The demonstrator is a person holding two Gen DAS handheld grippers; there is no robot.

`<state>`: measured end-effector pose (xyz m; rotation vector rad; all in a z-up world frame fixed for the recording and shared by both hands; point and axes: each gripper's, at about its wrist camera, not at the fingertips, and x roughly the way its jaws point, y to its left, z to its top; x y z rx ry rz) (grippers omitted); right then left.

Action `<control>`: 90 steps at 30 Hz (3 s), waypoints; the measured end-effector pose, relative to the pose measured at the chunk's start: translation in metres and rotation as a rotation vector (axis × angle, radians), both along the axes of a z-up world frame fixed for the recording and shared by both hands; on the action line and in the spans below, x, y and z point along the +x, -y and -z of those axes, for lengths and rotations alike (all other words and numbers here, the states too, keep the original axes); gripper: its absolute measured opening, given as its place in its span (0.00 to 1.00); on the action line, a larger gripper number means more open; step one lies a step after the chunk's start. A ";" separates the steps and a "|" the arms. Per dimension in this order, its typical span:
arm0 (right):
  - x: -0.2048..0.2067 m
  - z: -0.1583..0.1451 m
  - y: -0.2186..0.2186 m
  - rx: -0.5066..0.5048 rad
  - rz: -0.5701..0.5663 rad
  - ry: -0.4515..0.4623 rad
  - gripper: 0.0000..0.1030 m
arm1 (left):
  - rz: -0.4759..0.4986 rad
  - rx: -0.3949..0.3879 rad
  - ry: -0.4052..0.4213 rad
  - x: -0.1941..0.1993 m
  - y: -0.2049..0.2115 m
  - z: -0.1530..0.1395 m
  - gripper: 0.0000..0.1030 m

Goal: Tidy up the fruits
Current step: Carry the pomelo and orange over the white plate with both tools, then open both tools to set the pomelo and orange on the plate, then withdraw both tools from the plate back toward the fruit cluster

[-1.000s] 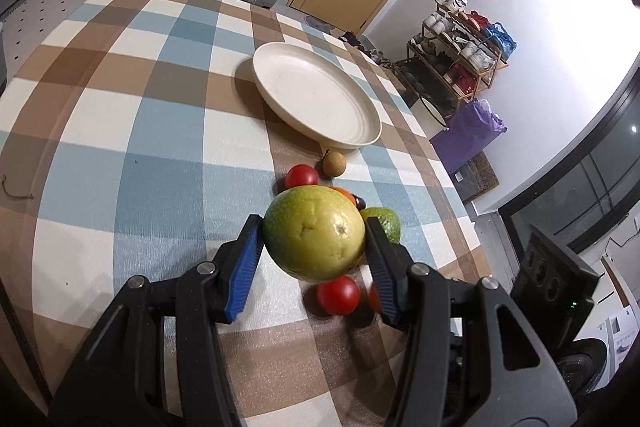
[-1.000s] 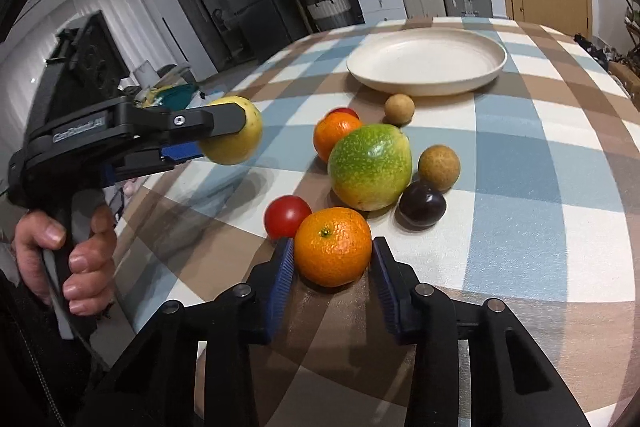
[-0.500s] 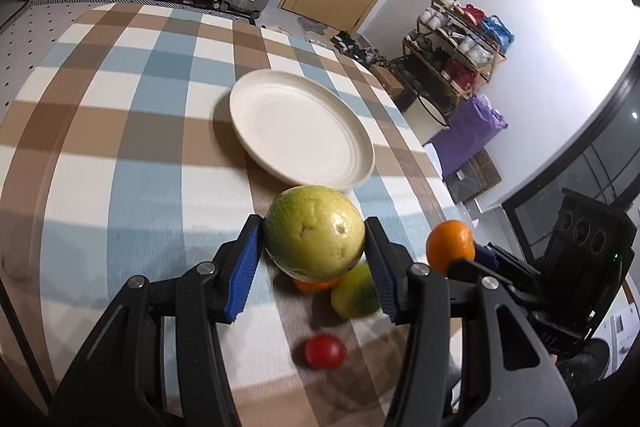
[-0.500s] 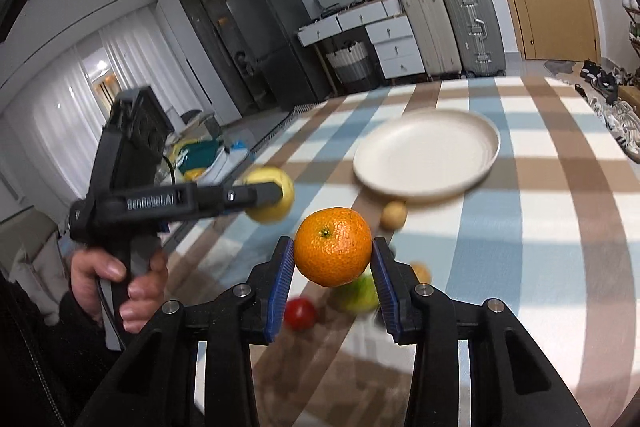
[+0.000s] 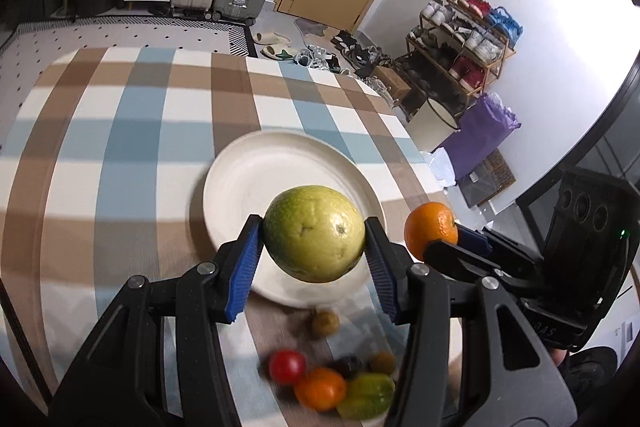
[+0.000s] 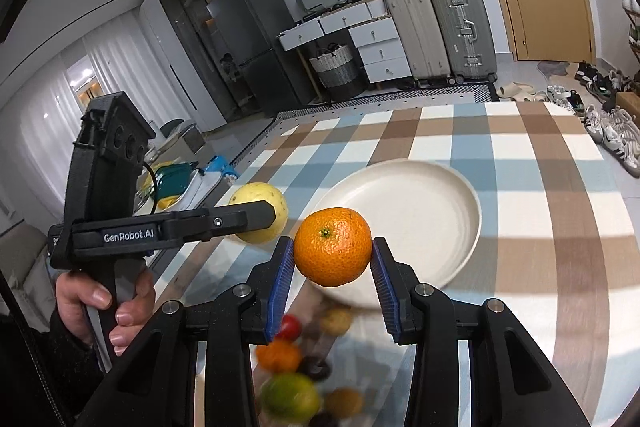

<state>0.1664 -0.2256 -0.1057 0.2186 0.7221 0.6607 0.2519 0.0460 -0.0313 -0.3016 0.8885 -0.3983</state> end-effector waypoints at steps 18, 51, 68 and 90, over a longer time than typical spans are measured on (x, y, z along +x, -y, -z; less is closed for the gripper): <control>0.111 0.047 -0.009 -0.088 0.023 -0.067 0.39 | 0.056 0.091 -0.089 0.124 0.039 0.052 0.47; 0.077 0.027 0.005 -0.093 0.109 0.058 0.71 | -0.063 0.091 0.023 0.082 0.001 0.025 0.57; -0.008 -0.004 0.008 -0.065 0.120 0.116 0.78 | -0.108 0.107 0.084 -0.032 -0.015 0.000 0.63; -0.102 -0.003 0.005 -0.026 0.113 0.139 0.98 | -0.174 0.144 0.152 -0.160 -0.023 -0.013 0.99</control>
